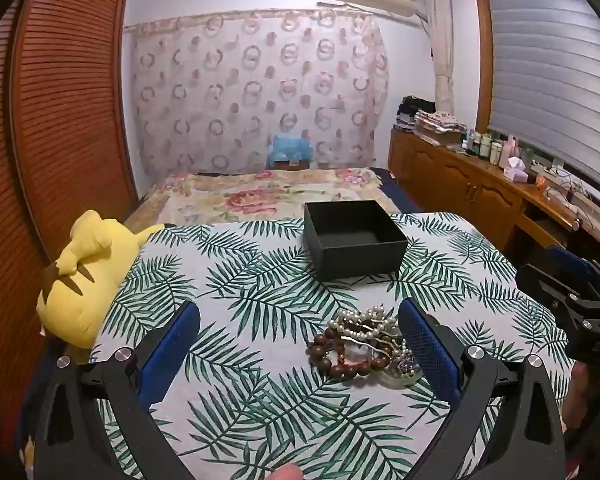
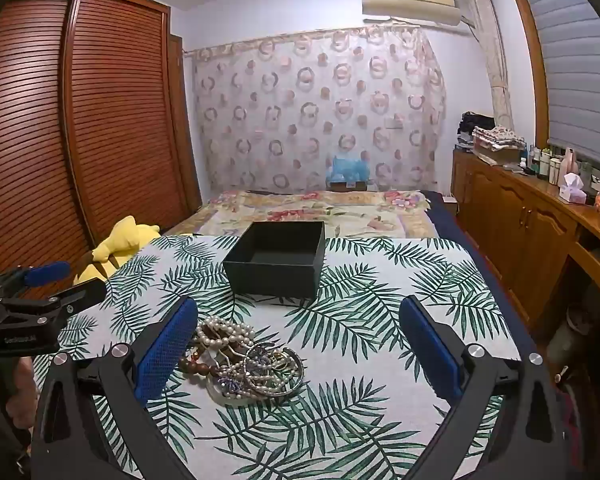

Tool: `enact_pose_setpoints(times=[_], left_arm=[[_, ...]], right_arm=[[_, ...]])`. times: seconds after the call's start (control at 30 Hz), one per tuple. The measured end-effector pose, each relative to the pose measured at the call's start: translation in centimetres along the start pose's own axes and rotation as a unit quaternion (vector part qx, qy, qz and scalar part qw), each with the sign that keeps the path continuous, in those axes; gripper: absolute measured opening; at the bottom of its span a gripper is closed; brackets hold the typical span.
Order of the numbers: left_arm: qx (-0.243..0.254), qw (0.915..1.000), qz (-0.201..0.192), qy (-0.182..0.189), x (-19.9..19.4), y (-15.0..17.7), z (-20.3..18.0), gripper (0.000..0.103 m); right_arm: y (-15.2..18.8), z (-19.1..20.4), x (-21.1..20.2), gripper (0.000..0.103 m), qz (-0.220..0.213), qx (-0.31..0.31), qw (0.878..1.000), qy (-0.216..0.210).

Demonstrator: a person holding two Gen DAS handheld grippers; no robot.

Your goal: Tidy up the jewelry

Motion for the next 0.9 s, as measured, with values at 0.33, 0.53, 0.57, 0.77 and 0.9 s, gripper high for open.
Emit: enact_pose_setpoints(times=[0.33, 0.53, 0.57, 0.77, 0.9], left_arm=[[-0.002, 1.0000, -0.007, -0.002, -0.2, -0.2, -0.3, 0.096], [-0.004, 0.9999, -0.011, -0.003, -0.7, -0.7, -0.4, 0.096], [-0.004, 0.9999, -0.011, -0.003, -0.7, -0.7, -0.4, 0.096], [-0.006, 0.9999, -0.013, -0.001, -0.6, -0.4, -0.2, 0.096], [-0.005, 0.9999, -0.013, -0.001, -1.0, -0.6, -0.2, 0.096]], right_arm=[[0.0, 0.0, -0.1, 0.101, -0.001, 0.004, 1.000, -0.001], [-0.1, 0.0, -0.1, 0.101, -0.002, 0.003, 1.000, -0.001], [-0.1, 0.0, -0.1, 0.101, -0.002, 0.003, 1.000, -0.001], [0.0, -0.1, 0.0, 0.101, -0.002, 0.003, 1.000, -0.001], [-0.4, 0.3, -0.5, 0.101, -0.002, 0.002, 1.000, -0.002]])
Point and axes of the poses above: each gripper's, at about its wrist camera, not at the fingertips, and x roughly the way its jaws point, z to its left, y to its underside, the point moved 7 cm from there along x, roughly the way its jaws point, and after that the axes turned 3 degrees about -z, right-handed, at the moved point
